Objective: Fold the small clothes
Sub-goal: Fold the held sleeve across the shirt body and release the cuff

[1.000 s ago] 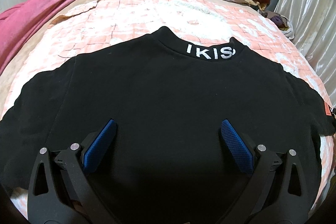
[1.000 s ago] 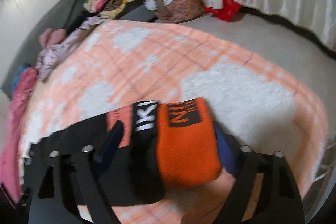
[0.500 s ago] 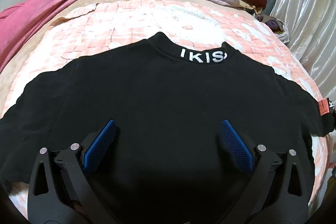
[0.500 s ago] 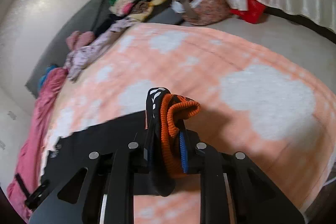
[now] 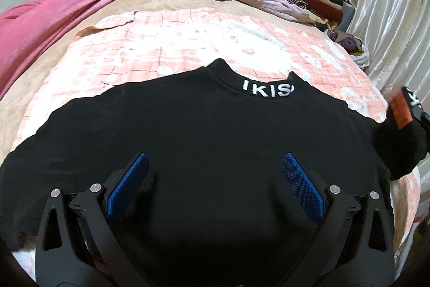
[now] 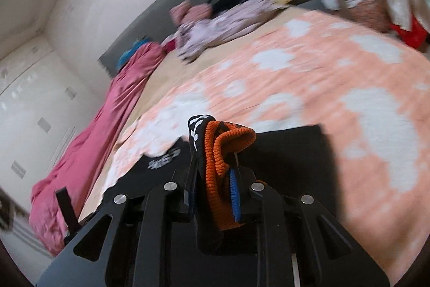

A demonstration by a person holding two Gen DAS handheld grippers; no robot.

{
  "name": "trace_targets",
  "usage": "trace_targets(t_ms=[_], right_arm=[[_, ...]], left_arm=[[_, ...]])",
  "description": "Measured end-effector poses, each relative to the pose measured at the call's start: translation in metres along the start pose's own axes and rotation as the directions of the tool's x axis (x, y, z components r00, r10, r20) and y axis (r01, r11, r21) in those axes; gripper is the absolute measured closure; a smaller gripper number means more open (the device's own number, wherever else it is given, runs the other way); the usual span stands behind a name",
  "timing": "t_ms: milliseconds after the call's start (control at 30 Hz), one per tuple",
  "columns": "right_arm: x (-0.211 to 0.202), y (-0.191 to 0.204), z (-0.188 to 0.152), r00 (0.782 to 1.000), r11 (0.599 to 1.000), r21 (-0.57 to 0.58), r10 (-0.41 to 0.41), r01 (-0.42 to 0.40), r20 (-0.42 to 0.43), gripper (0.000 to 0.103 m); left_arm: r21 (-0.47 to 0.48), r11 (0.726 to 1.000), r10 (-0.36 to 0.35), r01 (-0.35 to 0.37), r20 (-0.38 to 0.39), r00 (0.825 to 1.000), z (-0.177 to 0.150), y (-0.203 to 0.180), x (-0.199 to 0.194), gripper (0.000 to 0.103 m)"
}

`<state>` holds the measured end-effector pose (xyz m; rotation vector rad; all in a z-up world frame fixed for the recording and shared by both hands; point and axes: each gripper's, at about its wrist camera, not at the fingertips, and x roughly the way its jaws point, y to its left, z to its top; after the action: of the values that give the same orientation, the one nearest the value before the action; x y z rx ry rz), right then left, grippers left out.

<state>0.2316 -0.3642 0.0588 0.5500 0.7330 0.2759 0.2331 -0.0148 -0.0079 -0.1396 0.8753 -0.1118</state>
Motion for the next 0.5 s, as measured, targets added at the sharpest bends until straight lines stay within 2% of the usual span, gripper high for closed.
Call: trace_targets(t_ms=[267, 400, 500], right_arm=[[0.066, 0.067, -0.01, 0.991, 0.996, -0.046, 0.074, -0.08, -0.112, 0.084], [0.087, 0.091, -0.017, 0.983, 0.992, -0.055, 0.107, -0.116, -0.148, 0.063], [0.086, 0.105, -0.017, 0.982, 0.984, -0.093, 0.136, -0.149, -0.13, 0.058]], left_arm=[[-0.026, 1.0, 0.004, -0.004, -0.008, 1.0, 0.001, 0.014, -0.002, 0.009], [-0.039, 0.999, -0.005, 0.005, -0.012, 1.0, 0.001, 0.019, -0.002, 0.009], [-0.044, 0.999, -0.012, 0.011, -0.017, 1.0, 0.0, 0.021, 0.0, 0.009]])
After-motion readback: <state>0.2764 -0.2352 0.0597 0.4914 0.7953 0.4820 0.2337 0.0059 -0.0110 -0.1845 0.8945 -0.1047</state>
